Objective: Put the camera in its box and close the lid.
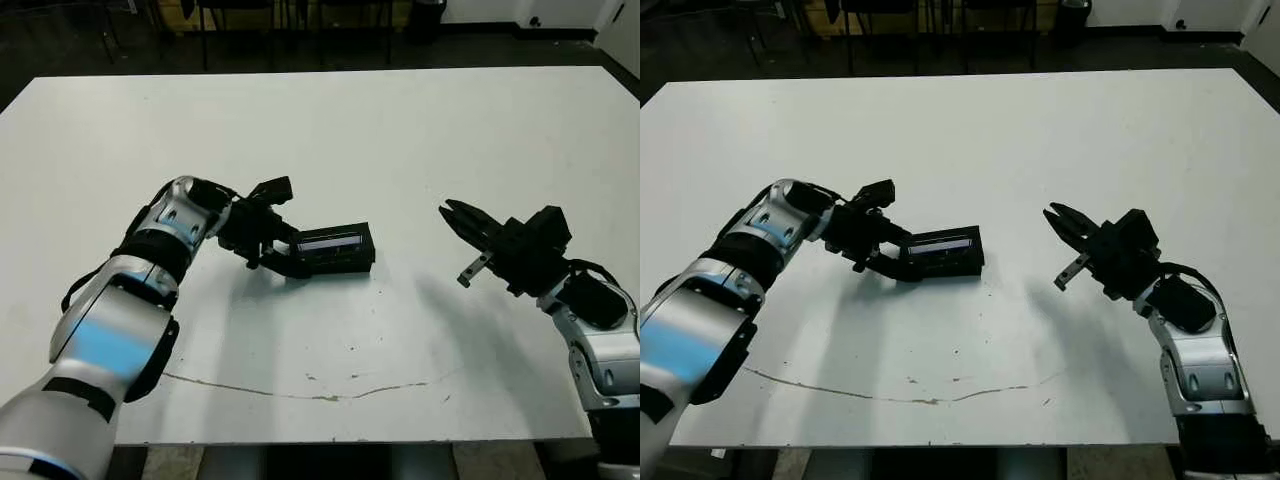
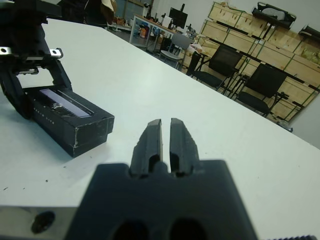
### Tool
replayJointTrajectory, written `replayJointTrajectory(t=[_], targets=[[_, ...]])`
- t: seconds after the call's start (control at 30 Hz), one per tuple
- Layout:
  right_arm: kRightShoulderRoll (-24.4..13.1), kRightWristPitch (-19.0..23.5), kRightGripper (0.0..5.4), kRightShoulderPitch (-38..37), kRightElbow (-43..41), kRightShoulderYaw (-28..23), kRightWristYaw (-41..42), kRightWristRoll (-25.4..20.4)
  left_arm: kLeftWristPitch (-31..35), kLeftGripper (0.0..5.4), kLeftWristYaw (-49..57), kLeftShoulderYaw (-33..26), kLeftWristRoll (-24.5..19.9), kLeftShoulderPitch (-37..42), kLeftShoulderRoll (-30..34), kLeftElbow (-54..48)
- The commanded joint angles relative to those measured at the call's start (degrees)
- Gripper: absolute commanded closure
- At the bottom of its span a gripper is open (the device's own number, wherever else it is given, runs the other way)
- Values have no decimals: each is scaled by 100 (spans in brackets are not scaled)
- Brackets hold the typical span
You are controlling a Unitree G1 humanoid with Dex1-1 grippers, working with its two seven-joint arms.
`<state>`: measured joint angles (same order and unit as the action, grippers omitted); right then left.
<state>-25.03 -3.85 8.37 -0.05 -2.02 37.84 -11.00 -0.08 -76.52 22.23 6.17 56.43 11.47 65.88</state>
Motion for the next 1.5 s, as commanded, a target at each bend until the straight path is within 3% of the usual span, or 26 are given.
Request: replayJointTrajectory(t=[0.03,0.1,0.33,0.63,0.83,0.97,1.1,1.37,1.5], targets=[[-129,209,540,-101,-13,-35,37,-16,67,272,335,233,421,-367,-356,373],[-143,313,540,-145,-126,-44,-8,13,65,272,348,232,450,-357,-411,434],[-45,-141,540,-121,182,-53,158,-66,180,272,272,225,506,-285,-564,540],[-9,-303,540,-197,62,27,93,19,223,272,-29,506,804,-135,-579,395],[-71,-81,540,-278,-284,46,1,84,197,272,-184,416,748,-324,-312,268],[-7,-557,540,-194,66,38,206,-41,64,209,-184,329,704,-533,-71,187],[-44,-469,540,-271,-144,60,85,73,-28,136,-128,381,754,-713,225,-10],[-4,-992,540,-334,3,78,114,103,-601,3,-572,287,510,-1238,1137,-621],[-41,-835,540,-465,-227,91,-31,184,-1130,1,-723,84,198,-1698,1659,-965]])
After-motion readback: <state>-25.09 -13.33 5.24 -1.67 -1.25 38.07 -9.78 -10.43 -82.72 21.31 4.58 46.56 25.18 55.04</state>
